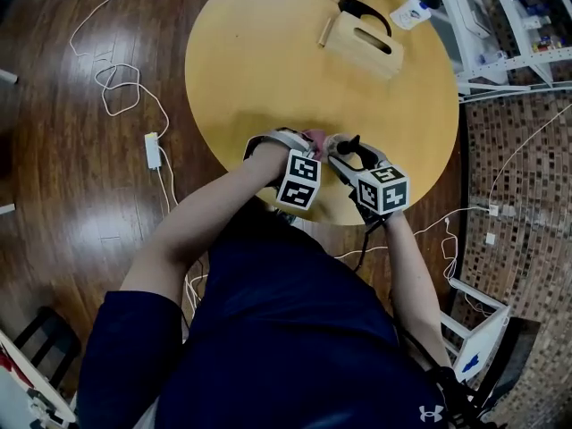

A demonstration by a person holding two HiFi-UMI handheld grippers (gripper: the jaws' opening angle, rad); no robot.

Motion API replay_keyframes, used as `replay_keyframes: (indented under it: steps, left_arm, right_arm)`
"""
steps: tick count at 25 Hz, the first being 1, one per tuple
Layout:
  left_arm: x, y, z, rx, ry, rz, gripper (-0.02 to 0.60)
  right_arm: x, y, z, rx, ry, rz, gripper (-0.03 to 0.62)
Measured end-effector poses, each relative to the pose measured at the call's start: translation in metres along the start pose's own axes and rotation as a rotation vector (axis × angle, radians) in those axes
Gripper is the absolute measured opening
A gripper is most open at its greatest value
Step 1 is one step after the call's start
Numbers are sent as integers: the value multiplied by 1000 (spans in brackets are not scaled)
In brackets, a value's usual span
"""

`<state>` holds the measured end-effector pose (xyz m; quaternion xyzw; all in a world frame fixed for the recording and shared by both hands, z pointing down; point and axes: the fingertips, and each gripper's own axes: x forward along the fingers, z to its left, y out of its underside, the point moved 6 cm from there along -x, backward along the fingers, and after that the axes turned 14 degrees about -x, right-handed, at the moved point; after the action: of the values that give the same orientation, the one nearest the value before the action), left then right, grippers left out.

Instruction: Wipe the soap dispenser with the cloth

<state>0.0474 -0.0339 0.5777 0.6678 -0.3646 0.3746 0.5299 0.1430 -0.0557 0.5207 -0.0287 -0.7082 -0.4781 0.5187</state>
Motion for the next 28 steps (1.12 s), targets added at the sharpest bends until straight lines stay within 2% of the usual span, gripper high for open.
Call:
replay_keyframes:
  steps: [4, 6, 7, 9, 11, 13, 15, 17, 19, 22, 24, 26, 28]
  left_arm:
    - [-39, -18, 3, 53, -63, -90, 109]
    - [-46, -22, 0, 60, -55, -113, 109]
    - [-43, -22, 0, 48, -47, -113, 109]
    - [-28, -13, 8, -8, -44, -87, 109]
    - [-8, 1, 21, -61, -69, -31, 109]
    - [7, 5, 28, -89, -91, 5, 109]
    - [11, 1, 28, -108, -97, 4, 109]
    - [8, -2, 26, -106, -104, -13, 109]
    - [0, -4, 17, -70, -84, -37, 109]
    - [-16, -14, -11, 36, 5, -94, 109]
    - [-25, -25, -29, 74, 49, -137, 109]
    - [-25, -32, -34, 61, 48, -150, 109]
    - [-19, -26, -28, 13, 40, -120, 109]
  right_arm:
    - [2, 3, -9, -181, -112, -14, 311]
    - [-2, 5, -9, -255, -105, -37, 315]
    - [-5, 6, -8, -254, -80, -45, 324]
    - [-8, 10, -4, -155, -10, -36, 344]
    - [-7, 13, 1, -27, 73, 0, 344]
    - [-3, 12, 9, 54, 164, 20, 326]
    - [-2, 10, 12, 100, 233, 16, 310]
    - [-2, 11, 11, 88, 251, -3, 310]
    - [-2, 13, 6, 19, 207, -42, 308]
    - [0, 14, -3, -128, 66, -87, 307]
    - [3, 13, -8, -212, -27, -79, 308]
    - [4, 11, -12, -246, -69, -66, 313]
    - [-1, 8, -13, -196, -29, -89, 358]
